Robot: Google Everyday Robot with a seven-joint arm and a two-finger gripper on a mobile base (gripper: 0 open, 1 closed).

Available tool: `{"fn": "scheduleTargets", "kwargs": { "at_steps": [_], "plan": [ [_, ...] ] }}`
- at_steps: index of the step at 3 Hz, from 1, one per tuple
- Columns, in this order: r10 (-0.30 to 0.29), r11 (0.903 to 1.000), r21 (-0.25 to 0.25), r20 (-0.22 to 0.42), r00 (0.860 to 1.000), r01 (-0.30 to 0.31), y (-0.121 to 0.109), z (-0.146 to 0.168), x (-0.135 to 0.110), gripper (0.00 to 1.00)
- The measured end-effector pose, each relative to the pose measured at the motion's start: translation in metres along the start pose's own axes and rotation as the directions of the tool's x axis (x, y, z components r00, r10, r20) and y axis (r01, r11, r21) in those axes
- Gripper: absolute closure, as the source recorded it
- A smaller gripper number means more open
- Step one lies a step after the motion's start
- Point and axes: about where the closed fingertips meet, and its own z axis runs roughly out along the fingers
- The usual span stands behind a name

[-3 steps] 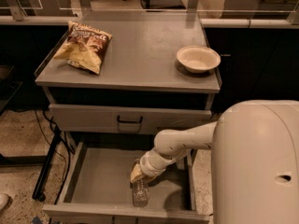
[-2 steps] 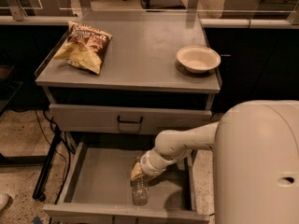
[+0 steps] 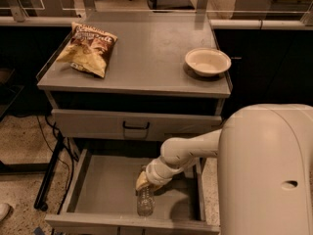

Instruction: Place water bottle into middle drawer

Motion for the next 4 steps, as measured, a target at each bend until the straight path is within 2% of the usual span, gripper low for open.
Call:
{"fn": "scheduleTargets", "kwargs": {
  "at_steps": [1,3,4],
  "plan": [
    [0.016,0.9999,-0.005,0.025,1.000,-0.016,0.001,0.004,-0.007,1.00],
    [0.036,0.9986,-0.041,0.032,0.999,-0.035,-0.001,0.019,-0.018,1.00],
    [0.061,0.9970,-0.049,0.000,0.998,-0.061,-0.008,0.047,-0.018,1.00]
  ]
}}
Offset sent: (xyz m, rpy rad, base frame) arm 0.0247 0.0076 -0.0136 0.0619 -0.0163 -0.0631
